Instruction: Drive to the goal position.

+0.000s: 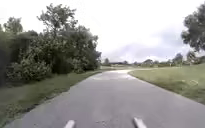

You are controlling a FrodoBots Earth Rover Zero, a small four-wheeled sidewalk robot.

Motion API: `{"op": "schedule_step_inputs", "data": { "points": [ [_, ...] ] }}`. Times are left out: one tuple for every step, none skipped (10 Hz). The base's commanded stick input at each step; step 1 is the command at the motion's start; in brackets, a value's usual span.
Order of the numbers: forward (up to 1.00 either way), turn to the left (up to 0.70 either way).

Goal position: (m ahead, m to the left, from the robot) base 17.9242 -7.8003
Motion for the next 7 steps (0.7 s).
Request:
{"op": "schedule_step_inputs", "data": {
  "points": [
    [0.7,0.0],
    [0.7,-0.12],
    [0.7,-0.23],
    [0.7,-0.29],
    [0.7,-0.29],
    [0.7,-0.18],
    [0.7,-0.07]
  ]
}}
